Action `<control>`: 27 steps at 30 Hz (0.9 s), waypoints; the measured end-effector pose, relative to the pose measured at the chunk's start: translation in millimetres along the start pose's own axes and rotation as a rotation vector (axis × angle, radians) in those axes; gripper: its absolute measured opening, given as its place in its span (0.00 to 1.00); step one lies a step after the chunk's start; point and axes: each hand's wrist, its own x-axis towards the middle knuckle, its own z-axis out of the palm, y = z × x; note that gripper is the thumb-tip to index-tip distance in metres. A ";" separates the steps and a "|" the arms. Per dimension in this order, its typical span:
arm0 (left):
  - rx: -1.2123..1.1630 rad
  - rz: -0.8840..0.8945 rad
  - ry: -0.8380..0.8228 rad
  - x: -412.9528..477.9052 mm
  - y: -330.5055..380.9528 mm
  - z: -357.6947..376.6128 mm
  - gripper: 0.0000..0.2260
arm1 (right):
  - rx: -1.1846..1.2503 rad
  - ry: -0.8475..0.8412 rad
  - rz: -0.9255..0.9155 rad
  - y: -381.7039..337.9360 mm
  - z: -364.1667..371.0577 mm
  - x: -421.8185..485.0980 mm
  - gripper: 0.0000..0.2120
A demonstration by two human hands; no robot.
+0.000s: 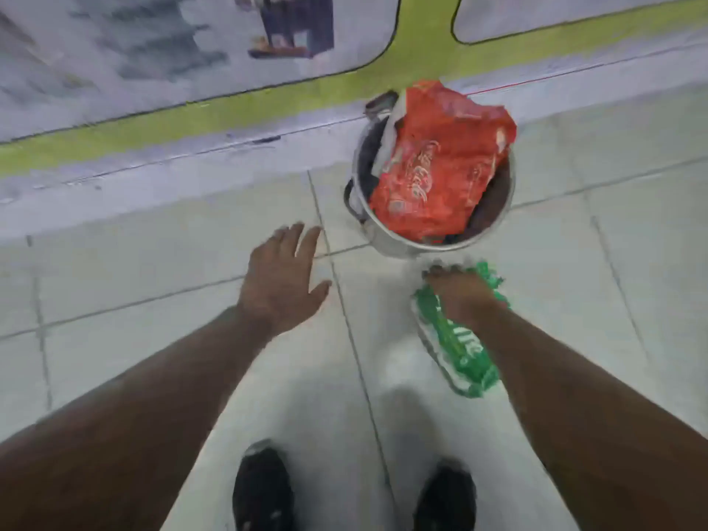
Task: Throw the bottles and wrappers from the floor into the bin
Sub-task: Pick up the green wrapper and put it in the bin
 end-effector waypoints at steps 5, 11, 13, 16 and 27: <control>0.031 -0.034 -0.057 -11.9 -17.8 22.9 0.36 | -0.152 -0.018 0.024 -4.8 13.3 28.1 0.14; 0.044 -0.073 -0.070 -37.0 -18.0 -32.4 0.37 | -0.195 0.006 0.015 16.0 -30.7 -31.9 0.11; 0.019 -0.084 -0.063 -44.9 -5.9 -67.6 0.37 | -0.187 0.020 0.027 31.3 -62.2 -66.2 0.11; -0.018 -0.062 -0.035 -54.4 14.8 -126.8 0.36 | -0.196 0.073 0.099 51.1 -114.6 -118.4 0.11; 0.004 0.017 0.146 -41.3 39.1 -296.8 0.35 | 0.018 0.457 0.305 79.9 -348.1 -215.8 0.09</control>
